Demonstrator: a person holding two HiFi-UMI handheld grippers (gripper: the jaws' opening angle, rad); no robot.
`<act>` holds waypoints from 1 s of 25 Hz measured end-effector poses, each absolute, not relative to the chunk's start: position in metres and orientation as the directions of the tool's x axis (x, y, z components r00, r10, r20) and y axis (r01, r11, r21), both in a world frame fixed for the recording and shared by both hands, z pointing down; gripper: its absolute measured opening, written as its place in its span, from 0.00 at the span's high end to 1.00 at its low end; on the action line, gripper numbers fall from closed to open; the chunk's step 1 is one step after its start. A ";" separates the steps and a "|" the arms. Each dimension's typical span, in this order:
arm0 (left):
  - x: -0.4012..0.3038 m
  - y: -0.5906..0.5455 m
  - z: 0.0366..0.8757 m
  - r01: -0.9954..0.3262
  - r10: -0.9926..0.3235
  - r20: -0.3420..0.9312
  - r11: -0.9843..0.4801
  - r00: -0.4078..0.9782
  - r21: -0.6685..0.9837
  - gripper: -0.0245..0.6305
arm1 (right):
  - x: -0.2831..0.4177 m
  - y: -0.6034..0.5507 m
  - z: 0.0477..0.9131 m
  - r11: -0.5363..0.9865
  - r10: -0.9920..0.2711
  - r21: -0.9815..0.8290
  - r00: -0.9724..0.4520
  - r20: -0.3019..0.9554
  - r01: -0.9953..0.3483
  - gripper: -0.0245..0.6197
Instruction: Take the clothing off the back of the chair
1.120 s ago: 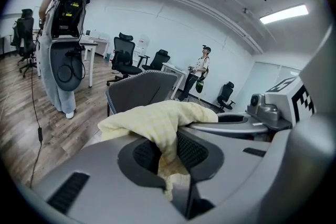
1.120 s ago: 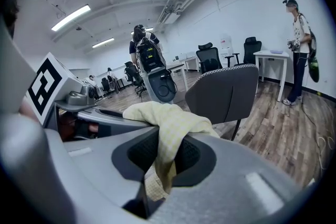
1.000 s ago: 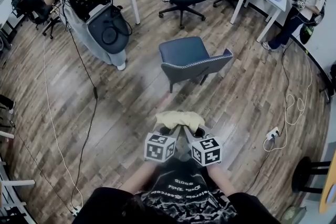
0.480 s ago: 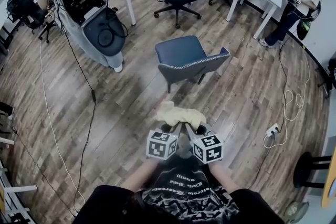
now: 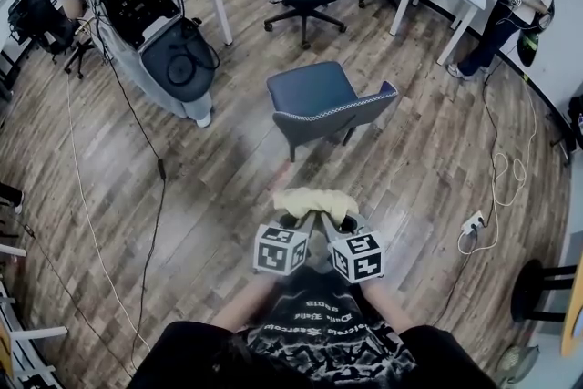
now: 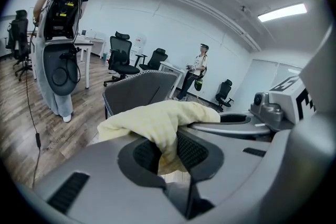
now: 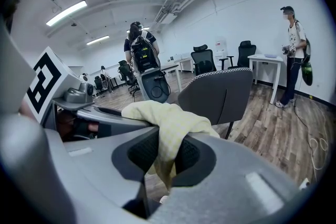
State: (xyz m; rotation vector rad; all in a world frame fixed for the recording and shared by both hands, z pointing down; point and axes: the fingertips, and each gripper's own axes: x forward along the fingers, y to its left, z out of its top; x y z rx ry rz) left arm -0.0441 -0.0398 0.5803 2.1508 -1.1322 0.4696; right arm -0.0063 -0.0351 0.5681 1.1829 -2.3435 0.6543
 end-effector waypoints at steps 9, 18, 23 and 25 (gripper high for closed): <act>-0.046 -0.036 0.583 -0.821 -0.586 0.575 -0.424 0.571 0.383 0.86 | -0.008 -0.031 0.571 0.513 -0.630 -0.208 -0.530 0.568 -0.833 0.88; -0.046 -0.036 0.583 -0.821 -0.586 0.575 -0.420 0.571 0.387 0.86 | -0.008 -0.032 0.572 0.519 -0.629 -0.204 -0.532 0.567 -0.830 0.88; -0.045 -0.034 0.583 -0.820 -0.586 0.574 -0.422 0.572 0.387 0.86 | -0.007 -0.030 0.571 0.522 -0.630 -0.198 -0.532 0.566 -0.829 0.88; -0.043 -0.033 0.583 -0.819 -0.583 0.576 -0.425 0.573 0.385 0.86 | -0.006 -0.028 0.572 0.520 -0.630 -0.198 -0.530 0.568 -0.831 0.88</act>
